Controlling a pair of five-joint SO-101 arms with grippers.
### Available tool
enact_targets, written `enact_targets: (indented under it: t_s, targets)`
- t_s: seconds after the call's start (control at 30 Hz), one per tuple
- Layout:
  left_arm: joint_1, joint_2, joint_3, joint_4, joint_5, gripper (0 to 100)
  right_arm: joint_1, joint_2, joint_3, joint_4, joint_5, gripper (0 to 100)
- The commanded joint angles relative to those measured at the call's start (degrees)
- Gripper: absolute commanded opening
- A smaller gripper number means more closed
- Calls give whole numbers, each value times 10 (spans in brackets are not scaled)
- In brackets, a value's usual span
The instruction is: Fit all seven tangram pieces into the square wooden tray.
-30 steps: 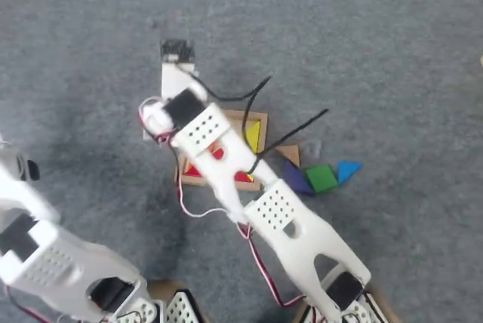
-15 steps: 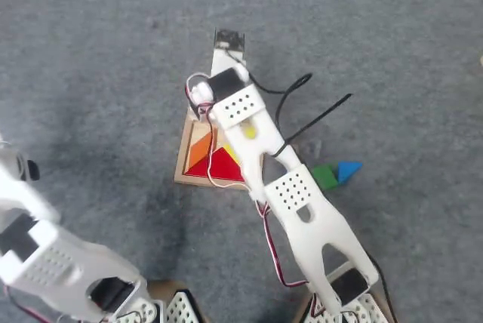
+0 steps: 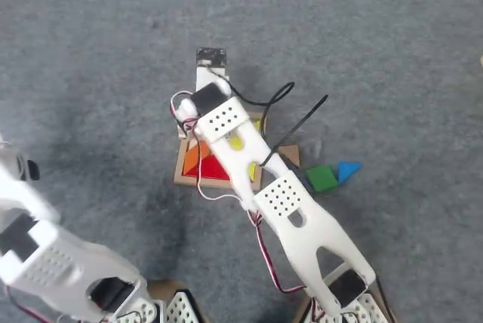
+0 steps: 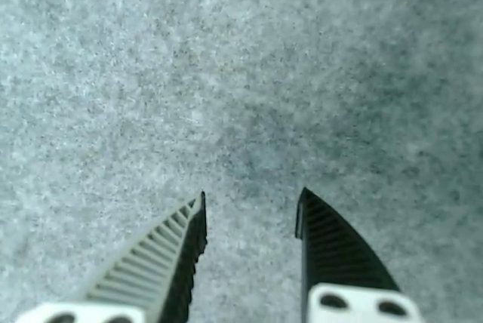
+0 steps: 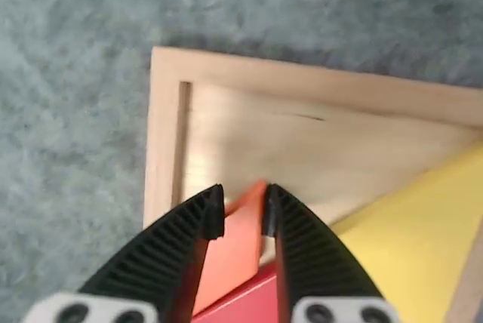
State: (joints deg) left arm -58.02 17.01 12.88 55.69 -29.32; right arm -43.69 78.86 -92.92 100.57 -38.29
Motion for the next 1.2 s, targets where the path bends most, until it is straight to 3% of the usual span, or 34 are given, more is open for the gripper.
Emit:
enact_targets:
  t_s: [0.0, 1.17]
  targets:
    - [-1, -10, -4, -5, -3, 192, -33, -14, -7, 20, 3, 86]
    - [3, -10, -4, -4, -1, 192, -4, -24, -10, 21, 7, 91]
